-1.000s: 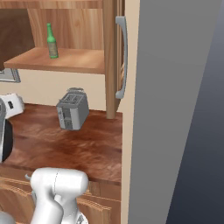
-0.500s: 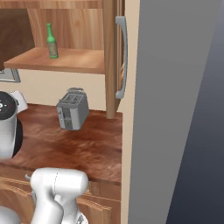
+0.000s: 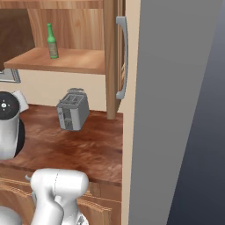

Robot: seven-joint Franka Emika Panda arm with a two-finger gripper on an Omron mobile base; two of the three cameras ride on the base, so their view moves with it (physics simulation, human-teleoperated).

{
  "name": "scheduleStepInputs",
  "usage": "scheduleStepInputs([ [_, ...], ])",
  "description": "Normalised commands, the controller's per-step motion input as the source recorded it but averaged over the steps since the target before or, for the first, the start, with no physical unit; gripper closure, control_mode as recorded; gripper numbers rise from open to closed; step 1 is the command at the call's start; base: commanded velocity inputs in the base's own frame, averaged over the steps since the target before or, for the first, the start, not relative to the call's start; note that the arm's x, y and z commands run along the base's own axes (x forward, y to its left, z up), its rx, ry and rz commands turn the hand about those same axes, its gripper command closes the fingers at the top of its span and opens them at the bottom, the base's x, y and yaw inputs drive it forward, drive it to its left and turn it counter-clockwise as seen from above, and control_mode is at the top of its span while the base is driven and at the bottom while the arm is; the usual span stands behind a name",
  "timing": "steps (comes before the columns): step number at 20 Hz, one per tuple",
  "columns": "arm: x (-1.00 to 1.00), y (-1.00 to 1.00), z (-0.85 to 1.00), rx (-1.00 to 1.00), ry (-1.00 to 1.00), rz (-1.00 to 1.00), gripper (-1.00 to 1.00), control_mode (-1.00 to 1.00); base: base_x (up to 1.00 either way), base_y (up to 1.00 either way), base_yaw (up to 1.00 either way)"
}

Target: Get the candle and the beer from the cabinet and move them to the dining counter.

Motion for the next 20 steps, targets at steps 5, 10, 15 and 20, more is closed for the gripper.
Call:
scheduleStepInputs([
  [5,0.00,0.00,0.00,0.00,0.00,0.00,1.00,1.00,-0.11,0.03,0.01],
  [10,0.00,0.00,0.00,0.00,0.00,0.00,1.00,1.00,-0.58,0.45,0.26],
  [15,0.00,0.00,0.00,0.00,0.00,0.00,1.00,1.00,-0.59,0.64,0.34],
  [20,0.00,0.00,0.00,0.00,0.00,0.00,1.00,1.00,-0.56,0.68,0.33],
])
